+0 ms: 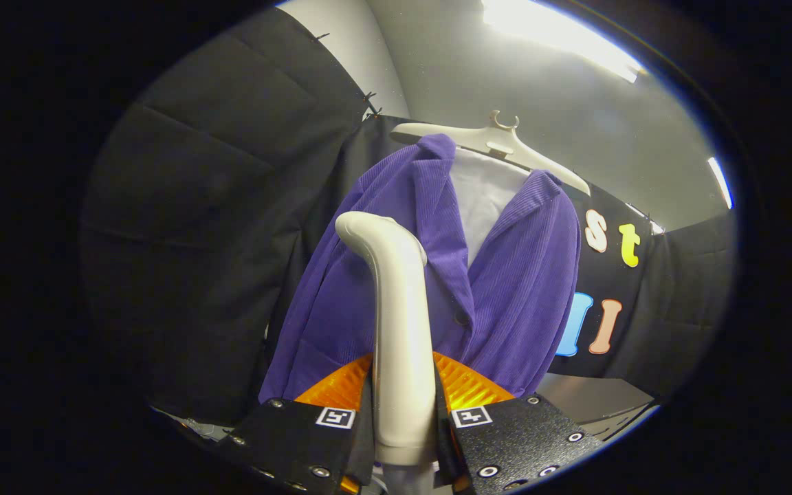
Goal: Iron the clothes twice with a garment steamer, once on the left side and once on the right side.
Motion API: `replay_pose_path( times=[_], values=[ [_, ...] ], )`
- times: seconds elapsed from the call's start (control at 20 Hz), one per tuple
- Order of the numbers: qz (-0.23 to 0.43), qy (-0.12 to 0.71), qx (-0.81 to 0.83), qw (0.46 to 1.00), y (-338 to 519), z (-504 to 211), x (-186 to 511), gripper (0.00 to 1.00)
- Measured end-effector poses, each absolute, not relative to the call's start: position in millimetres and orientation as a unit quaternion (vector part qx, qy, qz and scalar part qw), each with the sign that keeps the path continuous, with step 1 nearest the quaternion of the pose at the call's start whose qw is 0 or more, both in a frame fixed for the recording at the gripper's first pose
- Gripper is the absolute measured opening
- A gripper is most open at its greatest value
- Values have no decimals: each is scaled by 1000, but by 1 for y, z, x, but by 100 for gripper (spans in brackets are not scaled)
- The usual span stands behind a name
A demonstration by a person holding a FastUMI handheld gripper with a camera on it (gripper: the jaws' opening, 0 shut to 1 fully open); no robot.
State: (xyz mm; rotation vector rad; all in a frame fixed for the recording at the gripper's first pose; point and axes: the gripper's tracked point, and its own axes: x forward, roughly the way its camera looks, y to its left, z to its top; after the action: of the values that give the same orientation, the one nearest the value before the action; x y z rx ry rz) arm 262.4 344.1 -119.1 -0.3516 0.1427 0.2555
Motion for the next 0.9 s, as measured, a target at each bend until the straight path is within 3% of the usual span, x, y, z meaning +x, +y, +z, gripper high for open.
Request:
replay_pose_path(
  times=[0.9],
  values=[
    [141,136,-224,955,330,-252,219,36]
  ],
)
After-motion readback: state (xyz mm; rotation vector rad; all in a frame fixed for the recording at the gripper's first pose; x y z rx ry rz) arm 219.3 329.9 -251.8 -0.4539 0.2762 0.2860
